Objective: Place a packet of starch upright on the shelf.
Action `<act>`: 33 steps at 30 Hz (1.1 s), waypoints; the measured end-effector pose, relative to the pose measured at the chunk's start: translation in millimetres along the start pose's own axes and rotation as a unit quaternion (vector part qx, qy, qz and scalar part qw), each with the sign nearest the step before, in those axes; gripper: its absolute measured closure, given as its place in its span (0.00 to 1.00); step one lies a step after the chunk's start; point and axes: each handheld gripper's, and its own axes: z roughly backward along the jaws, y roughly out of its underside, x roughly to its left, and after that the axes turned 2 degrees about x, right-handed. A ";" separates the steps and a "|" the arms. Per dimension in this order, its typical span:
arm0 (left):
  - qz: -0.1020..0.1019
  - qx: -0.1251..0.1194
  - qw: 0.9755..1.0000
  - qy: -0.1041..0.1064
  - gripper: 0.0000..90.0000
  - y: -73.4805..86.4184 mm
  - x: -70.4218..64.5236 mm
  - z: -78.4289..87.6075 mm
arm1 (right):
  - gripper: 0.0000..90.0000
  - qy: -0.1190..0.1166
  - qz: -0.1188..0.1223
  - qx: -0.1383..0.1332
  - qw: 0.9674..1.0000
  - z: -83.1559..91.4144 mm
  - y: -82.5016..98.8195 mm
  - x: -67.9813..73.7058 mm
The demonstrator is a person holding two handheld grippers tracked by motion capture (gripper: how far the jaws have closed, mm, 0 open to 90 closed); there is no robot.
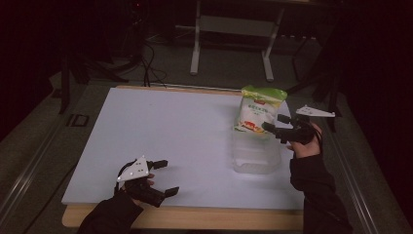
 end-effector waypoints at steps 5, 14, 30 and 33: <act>0.001 0.007 1.000 -0.006 0.03 0.7 0.0 -0.3 | 0.18 -0.018 0.022 0.002 1.000 2.8 0.7 16.6; 0.002 0.004 1.000 -0.002 0.03 1.5 -0.4 0.4 | 0.17 -0.066 0.049 -0.008 0.997 7.4 11.8 54.5; 0.004 0.010 1.000 -0.006 0.03 1.9 -0.1 -0.3 | 0.16 -0.122 0.084 0.003 0.989 6.2 37.6 107.5; 0.002 0.009 1.000 -0.003 0.03 1.5 -1.3 -0.3 | 0.16 -0.130 0.091 0.011 0.987 4.4 43.8 115.1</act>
